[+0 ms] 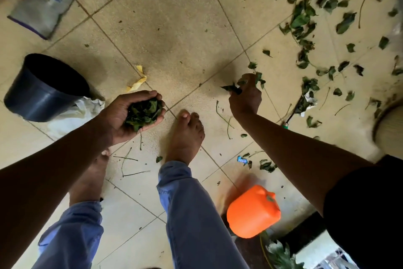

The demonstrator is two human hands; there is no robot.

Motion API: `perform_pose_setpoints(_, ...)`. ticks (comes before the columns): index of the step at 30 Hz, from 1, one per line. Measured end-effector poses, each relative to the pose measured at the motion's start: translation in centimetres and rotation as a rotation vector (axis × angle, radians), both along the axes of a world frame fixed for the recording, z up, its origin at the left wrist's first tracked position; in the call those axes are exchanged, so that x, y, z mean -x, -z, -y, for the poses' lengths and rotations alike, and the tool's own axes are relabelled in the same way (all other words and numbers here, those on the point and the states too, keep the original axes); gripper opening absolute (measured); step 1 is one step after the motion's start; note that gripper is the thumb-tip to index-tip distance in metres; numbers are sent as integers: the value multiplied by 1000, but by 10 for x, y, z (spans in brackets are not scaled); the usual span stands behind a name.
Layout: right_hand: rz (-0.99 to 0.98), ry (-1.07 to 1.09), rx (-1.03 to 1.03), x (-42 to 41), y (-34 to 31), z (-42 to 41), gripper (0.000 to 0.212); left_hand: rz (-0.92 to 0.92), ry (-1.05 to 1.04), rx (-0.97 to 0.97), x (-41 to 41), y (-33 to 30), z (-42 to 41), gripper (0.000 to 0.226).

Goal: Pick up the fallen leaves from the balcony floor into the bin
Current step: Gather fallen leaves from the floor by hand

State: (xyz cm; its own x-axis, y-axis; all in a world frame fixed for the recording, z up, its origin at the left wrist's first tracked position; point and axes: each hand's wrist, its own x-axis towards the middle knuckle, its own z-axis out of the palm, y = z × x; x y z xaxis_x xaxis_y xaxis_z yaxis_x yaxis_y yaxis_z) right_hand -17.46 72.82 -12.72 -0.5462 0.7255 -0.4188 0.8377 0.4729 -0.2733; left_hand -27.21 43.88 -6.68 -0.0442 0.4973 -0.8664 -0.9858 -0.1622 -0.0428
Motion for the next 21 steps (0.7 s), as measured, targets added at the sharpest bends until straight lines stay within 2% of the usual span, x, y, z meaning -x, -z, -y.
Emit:
perform_pose_setpoints(3,36,76,-27,-3,5,-10,54,-20,34,-39,2,4,-10,12)
perform_pose_setpoints(8,80,83,-52,5,15,-19,35,-36,46,-53,4,9,-21,13)
perform_pose_setpoints(12,127,85,-40,11,17,-32,28,-32,65,-43,2,10,-26,13)
perform_pose_setpoints(21,18,32,-47,0,4,-83,22,-37,97,-43,1,8,-37,13)
